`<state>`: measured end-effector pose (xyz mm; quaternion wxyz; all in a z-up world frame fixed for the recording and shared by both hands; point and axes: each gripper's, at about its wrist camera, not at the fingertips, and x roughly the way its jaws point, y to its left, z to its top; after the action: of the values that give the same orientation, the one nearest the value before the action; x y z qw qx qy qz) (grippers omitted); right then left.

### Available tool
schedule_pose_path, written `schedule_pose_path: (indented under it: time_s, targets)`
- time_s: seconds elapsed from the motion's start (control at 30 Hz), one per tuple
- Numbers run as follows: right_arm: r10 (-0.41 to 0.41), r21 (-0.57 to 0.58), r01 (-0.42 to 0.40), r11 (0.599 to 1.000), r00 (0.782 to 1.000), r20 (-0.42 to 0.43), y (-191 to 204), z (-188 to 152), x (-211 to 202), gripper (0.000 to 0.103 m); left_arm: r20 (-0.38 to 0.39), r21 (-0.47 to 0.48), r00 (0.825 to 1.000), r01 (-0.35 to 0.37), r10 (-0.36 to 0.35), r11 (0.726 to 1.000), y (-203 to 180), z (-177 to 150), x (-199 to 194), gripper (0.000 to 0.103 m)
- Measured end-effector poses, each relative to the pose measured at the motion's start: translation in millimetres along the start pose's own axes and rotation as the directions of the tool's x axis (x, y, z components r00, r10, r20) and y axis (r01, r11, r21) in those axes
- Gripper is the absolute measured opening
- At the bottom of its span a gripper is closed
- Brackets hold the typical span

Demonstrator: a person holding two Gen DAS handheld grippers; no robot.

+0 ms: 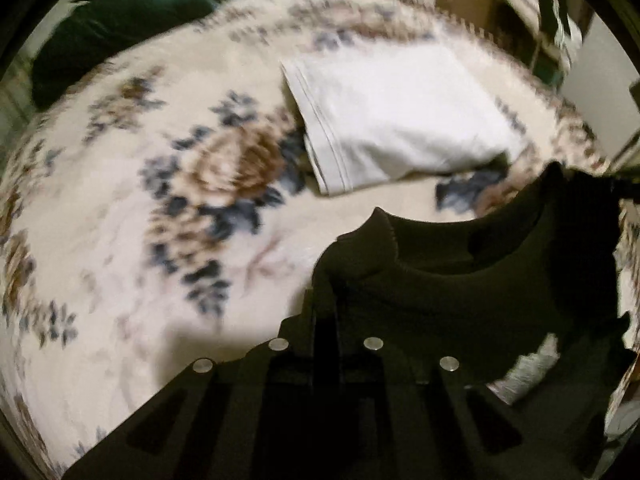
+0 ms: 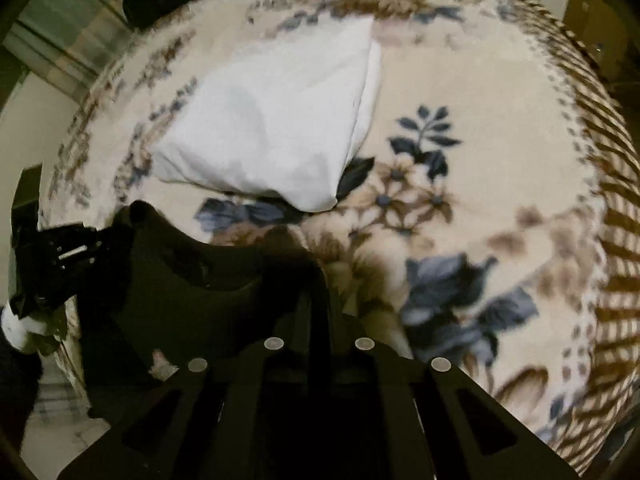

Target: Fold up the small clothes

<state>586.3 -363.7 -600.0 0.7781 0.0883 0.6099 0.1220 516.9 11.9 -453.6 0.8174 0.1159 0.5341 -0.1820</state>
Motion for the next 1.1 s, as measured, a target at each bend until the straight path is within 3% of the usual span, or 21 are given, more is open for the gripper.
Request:
schedule_pose_path:
  time_s: [0.13, 0.2, 0.33, 0.47, 0.57, 0.63, 0.67, 0.7, 0.77, 0.8, 0.83, 0.93, 1.07, 1.1]
  targets:
    - [0.028, 0.0, -0.028, 1.0, 0.998, 0.061, 10, -33, -40, 0.006, 0.092, -0.097, 0.996, 0.015, -0.006, 0.995, -1, -39, -60, 0.005]
    - [0.051, 0.006, -0.052, 0.999, 0.996, 0.077, 18, -63, -58, 0.006, 0.096, -0.138, 0.995, 0.027, -0.014, 0.99, -1, -59, -72, 0.005]
    - [0.064, 0.019, -0.065, 0.998, 0.997, 0.043, 37, -130, -64, 0.006, 0.039, -0.203, 0.998, 0.047, -0.04, 0.978, -11, -117, -85, 0.005]
    - [0.043, 0.013, -0.043, 0.999, 0.998, -0.037, 42, -200, -51, 0.006, -0.082, -0.227, 0.996, 0.025, -0.045, 0.973, -27, -170, -68, 0.006]
    - [-0.018, -0.026, 0.016, 1.0, 0.996, -0.085, 44, -229, -31, 0.008, -0.105, -0.26, 0.991, 0.052, -0.082, 0.964, -27, -182, -67, 0.01]
    - [-0.034, -0.031, 0.03, 0.999, 0.99, -0.136, 43, -243, -21, 0.016, -0.078, -0.304, 0.988, 0.102, -0.131, 0.947, -24, -183, -84, 0.013]
    - [-0.023, -0.011, 0.021, 1.0, 0.99, -0.14, 40, -245, -21, 0.021, -0.056, -0.342, 0.987, 0.121, -0.149, 0.932, -21, -185, -97, 0.019]
    - [-0.005, 0.02, 0.008, 1.0, 0.991, -0.133, 38, -248, -27, 0.025, -0.037, -0.371, 0.986, 0.139, -0.164, 0.918, -19, -188, -107, 0.032]
    - [0.04, 0.093, -0.03, 0.995, 0.993, -0.113, 31, -253, -45, 0.053, 0.008, -0.454, 0.98, 0.182, -0.201, 0.872, -11, -202, -124, 0.049]
    - [0.072, 0.152, -0.057, 0.987, 0.993, -0.097, 26, -257, -56, 0.062, 0.019, -0.496, 0.977, 0.192, -0.211, 0.847, -5, -207, -127, 0.058]
    - [0.087, 0.206, -0.068, 0.976, 0.993, -0.084, 20, -259, -63, 0.072, 0.026, -0.553, 0.975, 0.198, -0.221, 0.809, 3, -212, -127, 0.06]
    - [0.175, 0.415, -0.159, 0.896, 0.985, -0.002, -5, -271, -81, 0.072, 0.062, -0.71, 0.96, 0.235, -0.274, 0.664, 24, -218, -108, 0.06]
    - [0.246, 0.67, -0.237, 0.704, 0.966, 0.083, -34, -283, -61, 0.072, 0.058, -0.818, 0.943, 0.233, -0.327, 0.526, 29, -211, -71, 0.06]
    - [0.266, 0.732, -0.247, 0.634, 0.959, 0.093, -39, -288, -50, 0.072, 0.076, -0.835, 0.929, 0.257, -0.362, 0.485, 26, -207, -62, 0.06]
